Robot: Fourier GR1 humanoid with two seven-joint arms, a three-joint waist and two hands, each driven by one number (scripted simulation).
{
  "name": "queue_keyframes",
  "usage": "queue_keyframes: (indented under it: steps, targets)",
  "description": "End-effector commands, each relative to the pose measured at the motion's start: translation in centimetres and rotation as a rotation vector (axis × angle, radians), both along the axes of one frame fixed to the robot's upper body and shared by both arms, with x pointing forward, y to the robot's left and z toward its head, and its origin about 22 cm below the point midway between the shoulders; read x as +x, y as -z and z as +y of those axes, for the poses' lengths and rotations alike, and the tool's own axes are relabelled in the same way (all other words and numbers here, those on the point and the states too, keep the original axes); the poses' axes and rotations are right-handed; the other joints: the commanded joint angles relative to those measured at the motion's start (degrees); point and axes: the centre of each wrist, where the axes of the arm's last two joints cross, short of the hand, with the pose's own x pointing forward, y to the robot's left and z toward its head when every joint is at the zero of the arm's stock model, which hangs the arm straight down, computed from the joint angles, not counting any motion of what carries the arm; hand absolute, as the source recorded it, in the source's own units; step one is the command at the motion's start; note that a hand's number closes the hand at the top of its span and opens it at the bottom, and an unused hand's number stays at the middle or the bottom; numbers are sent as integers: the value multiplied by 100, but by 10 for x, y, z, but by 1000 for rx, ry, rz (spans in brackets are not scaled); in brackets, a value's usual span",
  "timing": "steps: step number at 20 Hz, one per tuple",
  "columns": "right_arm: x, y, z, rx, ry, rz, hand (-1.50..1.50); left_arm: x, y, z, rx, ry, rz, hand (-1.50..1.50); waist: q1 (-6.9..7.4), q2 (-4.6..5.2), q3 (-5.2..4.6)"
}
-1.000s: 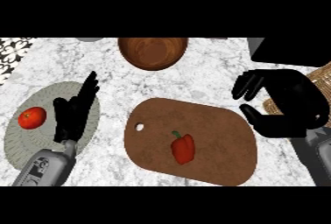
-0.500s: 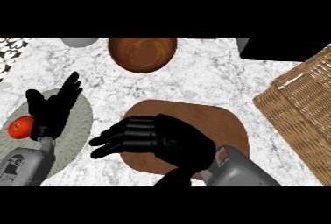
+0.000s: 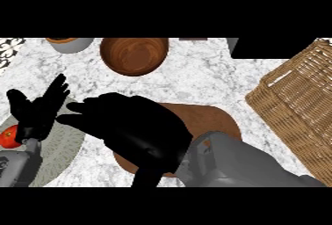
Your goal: Pick the bell pepper from the cutting board and place it in the basket
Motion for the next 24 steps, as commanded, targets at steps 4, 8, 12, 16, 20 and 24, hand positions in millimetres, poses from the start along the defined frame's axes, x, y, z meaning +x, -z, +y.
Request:
queue_keyframes:
  steps: [4, 8, 12, 16, 20, 24]
  targets:
    - [11, -96, 2, -259, 273, -127, -150, -5, 11, 1, -1, -8, 8, 0, -17, 27, 6]
    - [34, -120, 2, -427, 207, -24, -150, 6, -3, -6, 10, 20, -16, 0, 35, 72, 11]
    - [37, -129, -19, -494, 126, 64, -150, 2, -3, 2, -6, 10, -9, 0, -24, 57, 19]
    - [57, -137, -49, -429, 106, 161, -150, -3, 11, 17, -14, -2, -14, 0, -17, 77, 18]
    - [53, -112, -90, -386, 96, 215, -150, 4, -4, -5, 7, 1, -15, 0, -45, 69, 26]
    - [31, -100, -114, -260, 96, 195, -150, -9, 0, 20, -11, 8, -12, 0, -26, 66, 25]
